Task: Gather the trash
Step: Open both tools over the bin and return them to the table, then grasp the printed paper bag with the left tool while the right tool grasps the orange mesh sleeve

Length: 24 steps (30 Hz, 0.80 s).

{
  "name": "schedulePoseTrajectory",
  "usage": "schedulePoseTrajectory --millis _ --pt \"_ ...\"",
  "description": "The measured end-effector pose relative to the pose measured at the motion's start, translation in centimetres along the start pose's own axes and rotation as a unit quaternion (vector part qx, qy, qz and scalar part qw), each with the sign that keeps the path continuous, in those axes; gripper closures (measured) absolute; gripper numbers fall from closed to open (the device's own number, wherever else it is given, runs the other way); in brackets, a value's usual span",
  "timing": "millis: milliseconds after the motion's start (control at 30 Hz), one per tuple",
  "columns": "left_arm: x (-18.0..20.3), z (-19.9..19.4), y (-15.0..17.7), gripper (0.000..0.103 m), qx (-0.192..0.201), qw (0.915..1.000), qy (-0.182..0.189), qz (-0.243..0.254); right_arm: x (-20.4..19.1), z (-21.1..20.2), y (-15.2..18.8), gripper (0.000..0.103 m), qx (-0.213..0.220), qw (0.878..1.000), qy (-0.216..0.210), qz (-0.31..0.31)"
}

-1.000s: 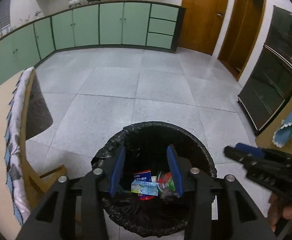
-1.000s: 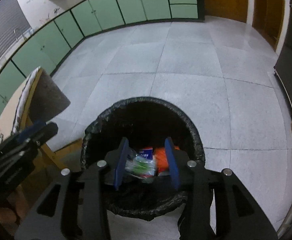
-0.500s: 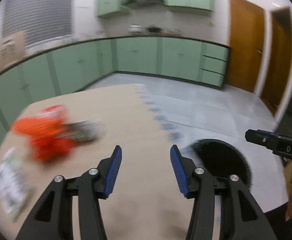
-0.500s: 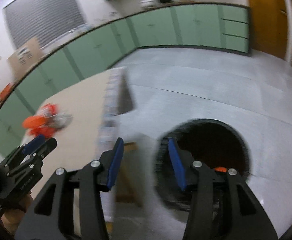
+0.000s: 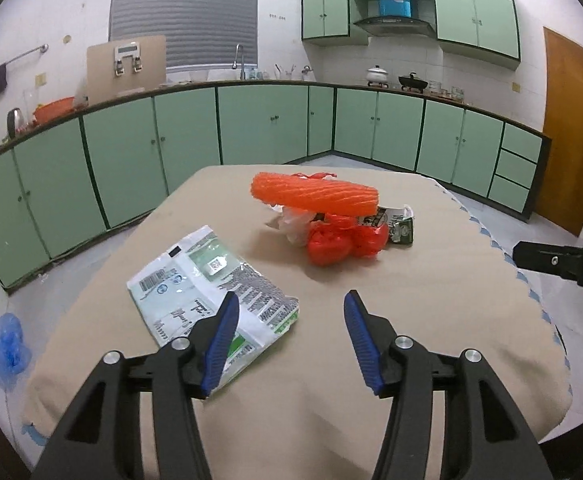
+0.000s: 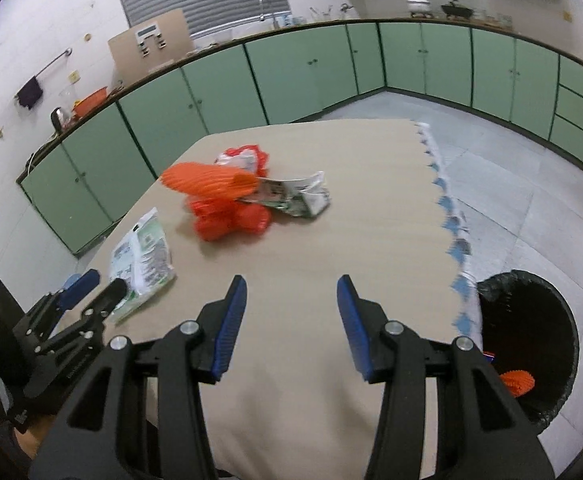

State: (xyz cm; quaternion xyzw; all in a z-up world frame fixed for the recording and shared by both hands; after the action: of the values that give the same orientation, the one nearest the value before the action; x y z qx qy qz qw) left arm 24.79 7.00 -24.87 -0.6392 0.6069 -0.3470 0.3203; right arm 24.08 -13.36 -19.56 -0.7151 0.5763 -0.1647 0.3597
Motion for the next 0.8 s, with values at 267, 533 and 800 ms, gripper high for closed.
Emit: schedulePoseTrajectory --millis 267,533,800 --pt "0.1 3.5 0.9 0.047 -0.041 0.9991 -0.001 0.013 -0.6 2.3 -0.8 0.057 -0.003 1.000 0.003 0.000" --pt "-1.1 7.1 0.6 0.050 -0.093 0.9953 -0.025 0.006 -0.6 4.1 -1.1 0.057 -0.008 1.000 0.002 0.001" --pt "-0.8 5.4 0.0 0.101 -0.055 0.9982 0.011 0.023 -1.8 4.6 -1.5 0.057 -0.006 1.000 -0.002 -0.010"
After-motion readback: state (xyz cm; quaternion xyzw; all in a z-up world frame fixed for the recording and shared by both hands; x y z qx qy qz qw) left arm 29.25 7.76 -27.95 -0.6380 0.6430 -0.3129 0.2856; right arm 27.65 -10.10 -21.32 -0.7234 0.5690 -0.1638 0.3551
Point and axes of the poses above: each gripper's, at about its wrist camera, not at the fingertips, and z roughly the way its jaws point, x to its right, y to its underside, the point moved 1 cm from there along z, roughly the way its jaws point, and after that the axes turned 3 degrees about -z, right-handed, at the moved point
